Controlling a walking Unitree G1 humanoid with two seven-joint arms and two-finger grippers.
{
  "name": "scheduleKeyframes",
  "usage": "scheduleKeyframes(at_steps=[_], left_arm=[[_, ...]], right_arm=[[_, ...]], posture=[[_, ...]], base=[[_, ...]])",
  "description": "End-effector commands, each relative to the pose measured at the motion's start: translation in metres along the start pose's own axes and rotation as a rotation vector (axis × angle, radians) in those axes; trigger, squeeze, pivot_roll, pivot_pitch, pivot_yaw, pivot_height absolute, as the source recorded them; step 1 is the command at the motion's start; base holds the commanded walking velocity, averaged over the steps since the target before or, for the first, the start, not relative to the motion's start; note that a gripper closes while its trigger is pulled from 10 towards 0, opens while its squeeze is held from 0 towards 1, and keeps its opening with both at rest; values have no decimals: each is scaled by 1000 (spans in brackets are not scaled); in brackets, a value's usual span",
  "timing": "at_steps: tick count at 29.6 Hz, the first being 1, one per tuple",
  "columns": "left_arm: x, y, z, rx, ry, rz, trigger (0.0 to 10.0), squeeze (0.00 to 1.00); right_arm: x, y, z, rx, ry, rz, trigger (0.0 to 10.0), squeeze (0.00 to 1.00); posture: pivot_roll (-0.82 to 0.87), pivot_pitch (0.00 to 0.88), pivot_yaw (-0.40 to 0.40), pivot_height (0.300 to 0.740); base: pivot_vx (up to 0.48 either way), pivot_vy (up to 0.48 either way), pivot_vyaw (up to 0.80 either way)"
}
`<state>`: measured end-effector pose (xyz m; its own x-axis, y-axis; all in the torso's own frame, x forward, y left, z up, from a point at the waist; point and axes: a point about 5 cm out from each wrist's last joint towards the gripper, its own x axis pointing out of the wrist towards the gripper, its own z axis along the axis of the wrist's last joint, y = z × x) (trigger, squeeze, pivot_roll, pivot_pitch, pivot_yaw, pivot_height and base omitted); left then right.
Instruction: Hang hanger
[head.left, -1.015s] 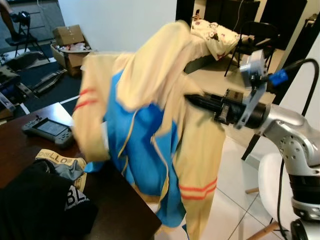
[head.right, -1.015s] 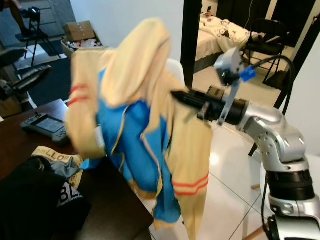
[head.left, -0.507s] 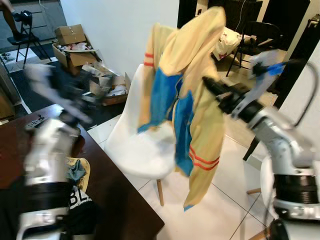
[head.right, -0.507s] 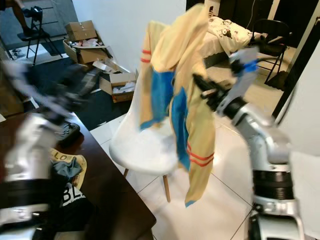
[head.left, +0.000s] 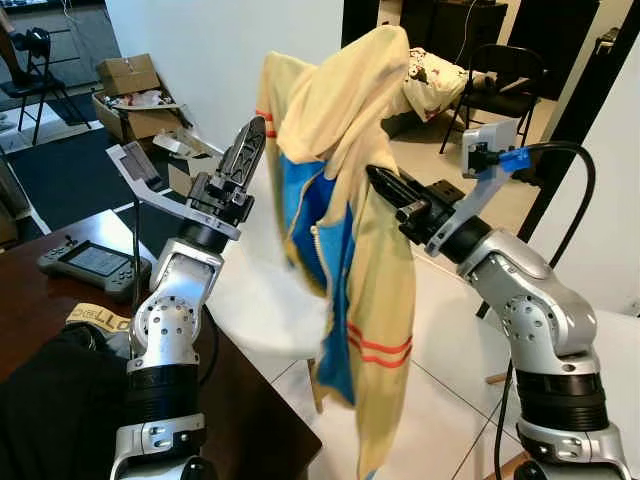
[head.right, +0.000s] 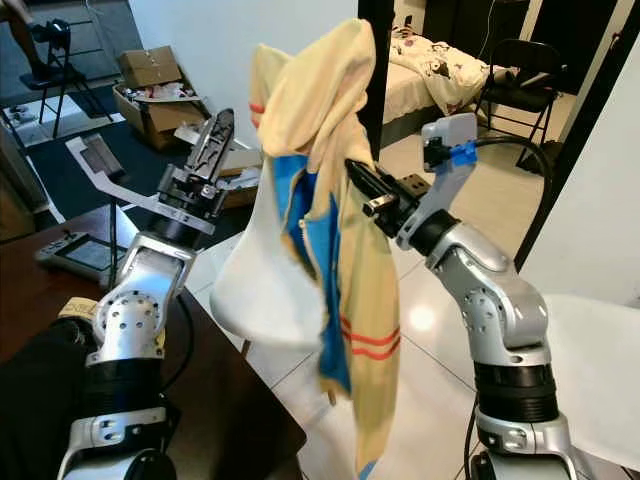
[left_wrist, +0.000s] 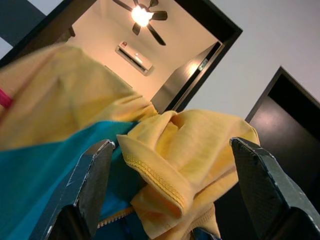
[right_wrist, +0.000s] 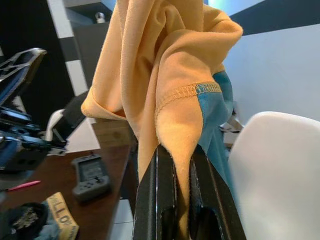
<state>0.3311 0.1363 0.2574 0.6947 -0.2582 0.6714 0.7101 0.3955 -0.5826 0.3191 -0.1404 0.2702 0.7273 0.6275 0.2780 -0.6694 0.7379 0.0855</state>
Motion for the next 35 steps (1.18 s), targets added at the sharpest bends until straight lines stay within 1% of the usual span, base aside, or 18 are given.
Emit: scheduleKeyframes(at_steps=[1,3,11,16,17,19,20,21,33,35], left_arm=[[-2,0,0,-9,-10,17,10000,0],[-3,-1,-3,-15,-6,39,10000,0],[-5,-1,-6,-28,24,64,10000,0],[-4,-3,-7,-45,28,53,9882,0],[-3,-6,-8,-50,31,39,2392,0],[-2,-7,-8,-51,33,29,2392,0],[-2,-10,-9,-61,37,8,0,0],[-1,-14,-9,-67,41,-12,0,0],[1,-18,-5,-80,30,-23,0,0],[3,-20,-2,-78,24,-32,0,0]], right_arm=[[1,10,9,-2,-49,46,0,0],[2,15,8,6,-54,64,0,0],[2,20,7,14,-55,82,0,0],[3,22,6,15,-50,88,0,0],[3,22,5,15,-47,89,0,0],[4,22,5,14,-44,89,0,0],[4,23,4,14,-42,86,0,0],[4,23,3,12,-39,82,0,0],[6,26,0,10,-27,88,0,0],[6,27,-3,-3,-12,90,0,0]], posture=[[23,0,14,740],[24,0,12,740],[32,0,10,740],[33,0,10,740],[33,0,10,740],[33,0,10,740],[34,0,12,740],[34,0,12,740],[39,0,10,740],[42,0,12,740]], base=[[0,0,0],[0,0,0],[0,0,0],[0,0,0],[0,0,0],[0,0,0],[0,0,0],[0,0,0],[0,0,0],[0,0,0]])
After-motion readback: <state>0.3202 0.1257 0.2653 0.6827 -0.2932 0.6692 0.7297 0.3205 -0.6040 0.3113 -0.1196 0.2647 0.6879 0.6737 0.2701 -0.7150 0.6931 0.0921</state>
